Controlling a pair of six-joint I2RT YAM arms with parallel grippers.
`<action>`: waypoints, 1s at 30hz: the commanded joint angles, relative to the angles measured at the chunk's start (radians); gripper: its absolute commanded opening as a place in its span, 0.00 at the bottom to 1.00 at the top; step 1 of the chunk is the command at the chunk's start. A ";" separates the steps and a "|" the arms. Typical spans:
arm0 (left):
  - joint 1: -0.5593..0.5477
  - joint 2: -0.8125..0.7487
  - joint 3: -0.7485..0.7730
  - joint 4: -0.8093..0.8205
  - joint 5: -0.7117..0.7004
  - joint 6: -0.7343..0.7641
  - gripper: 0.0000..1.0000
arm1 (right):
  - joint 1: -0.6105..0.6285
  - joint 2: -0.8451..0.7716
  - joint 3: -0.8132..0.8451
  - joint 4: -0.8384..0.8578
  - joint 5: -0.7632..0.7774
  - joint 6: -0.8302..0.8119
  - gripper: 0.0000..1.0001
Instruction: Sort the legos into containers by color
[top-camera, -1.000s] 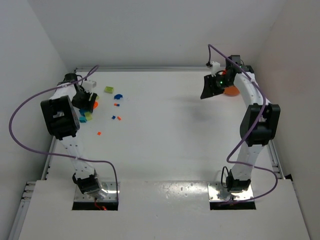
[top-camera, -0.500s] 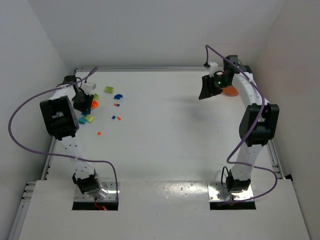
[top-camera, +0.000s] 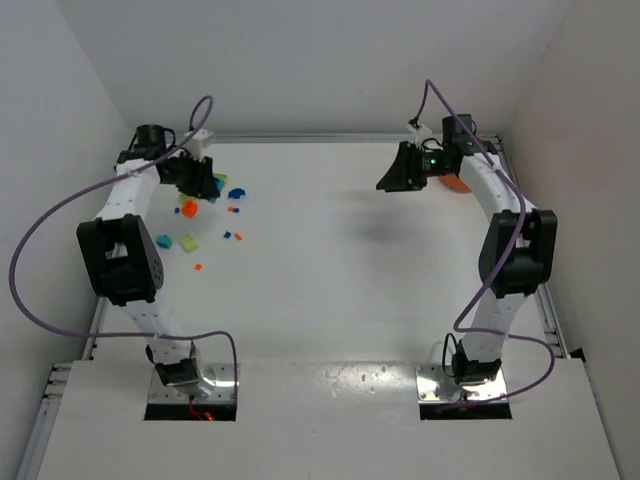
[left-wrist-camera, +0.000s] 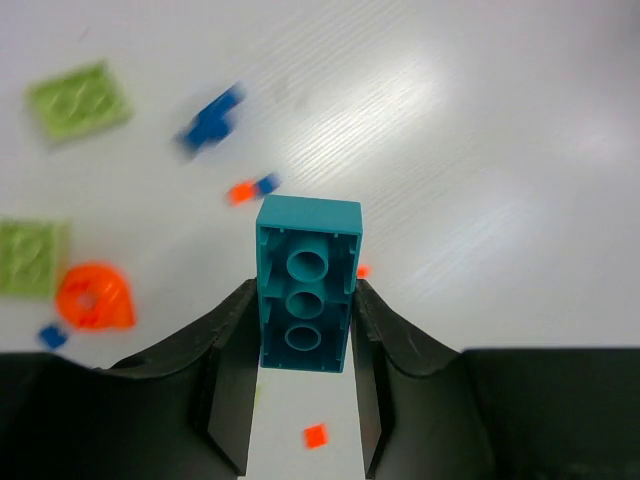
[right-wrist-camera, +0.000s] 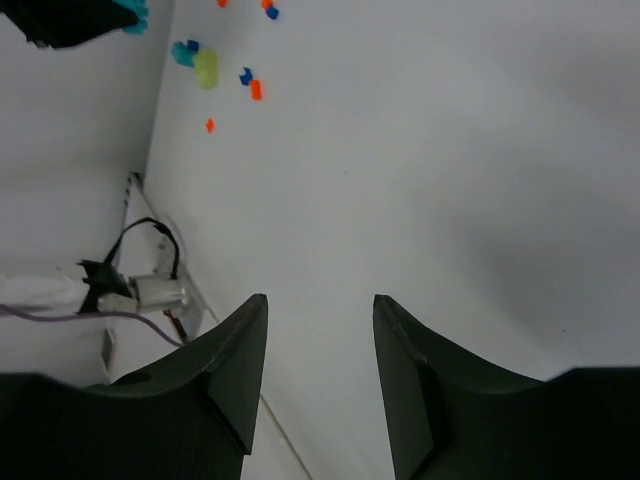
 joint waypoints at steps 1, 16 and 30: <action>-0.133 -0.103 -0.020 0.004 0.174 -0.026 0.30 | 0.024 -0.064 -0.011 0.208 -0.084 0.236 0.47; -0.490 -0.044 0.003 0.182 0.302 -0.167 0.30 | 0.135 -0.051 0.064 0.202 -0.055 0.297 0.70; -0.572 -0.034 0.014 0.293 0.290 -0.262 0.30 | 0.207 0.052 0.077 0.326 -0.137 0.434 0.74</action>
